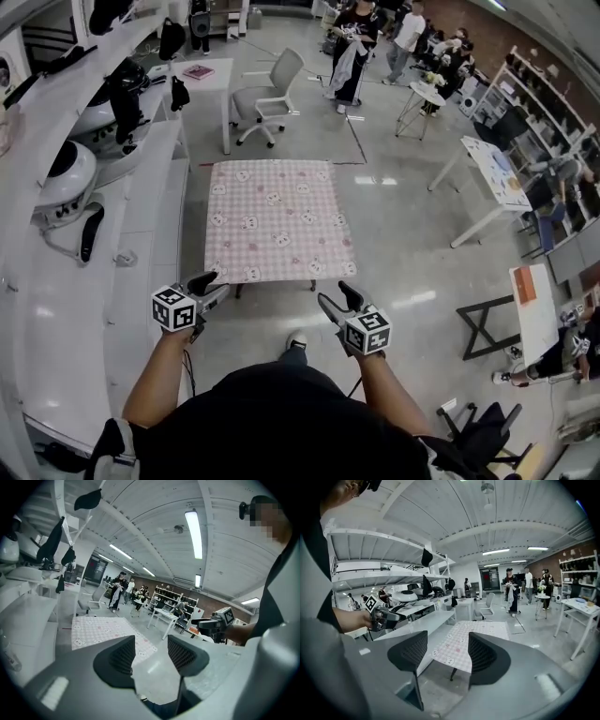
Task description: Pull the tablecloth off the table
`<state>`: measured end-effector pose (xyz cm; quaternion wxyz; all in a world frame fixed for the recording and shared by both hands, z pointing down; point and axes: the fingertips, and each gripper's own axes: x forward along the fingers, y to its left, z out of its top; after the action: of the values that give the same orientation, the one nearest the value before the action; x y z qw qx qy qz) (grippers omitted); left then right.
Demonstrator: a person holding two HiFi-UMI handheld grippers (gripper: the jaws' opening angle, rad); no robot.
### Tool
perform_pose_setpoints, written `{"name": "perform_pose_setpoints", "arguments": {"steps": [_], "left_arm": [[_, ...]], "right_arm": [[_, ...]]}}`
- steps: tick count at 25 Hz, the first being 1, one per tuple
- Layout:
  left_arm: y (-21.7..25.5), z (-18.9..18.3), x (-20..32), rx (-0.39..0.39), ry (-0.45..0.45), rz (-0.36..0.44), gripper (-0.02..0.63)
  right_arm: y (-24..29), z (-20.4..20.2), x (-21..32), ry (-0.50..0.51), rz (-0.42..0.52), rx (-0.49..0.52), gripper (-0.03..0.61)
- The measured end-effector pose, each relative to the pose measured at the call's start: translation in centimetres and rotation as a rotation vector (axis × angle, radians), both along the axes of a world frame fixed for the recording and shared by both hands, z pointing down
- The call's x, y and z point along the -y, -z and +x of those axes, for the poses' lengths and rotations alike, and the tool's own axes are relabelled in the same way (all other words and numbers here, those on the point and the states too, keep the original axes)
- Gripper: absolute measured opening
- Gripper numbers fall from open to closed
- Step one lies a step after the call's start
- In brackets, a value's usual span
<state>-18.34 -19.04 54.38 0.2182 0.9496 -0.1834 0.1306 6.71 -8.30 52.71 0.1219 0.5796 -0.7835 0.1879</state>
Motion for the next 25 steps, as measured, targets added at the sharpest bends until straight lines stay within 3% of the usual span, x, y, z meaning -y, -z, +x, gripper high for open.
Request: {"name": "perform_pose_setpoints", "arguments": {"steps": [8,25], "left_arm": [[-0.5,0.1,3.1,0.008,0.083,-0.01,0.209],[1.3,10.0,10.0,0.041,0.146,0.007,0.212]], "right_arm": [[-0.5,1.3,5.4,0.071,0.009,0.009,0.301],[-1.9,11.5,14.8,0.145,0.017,0.073,0.299]]}}
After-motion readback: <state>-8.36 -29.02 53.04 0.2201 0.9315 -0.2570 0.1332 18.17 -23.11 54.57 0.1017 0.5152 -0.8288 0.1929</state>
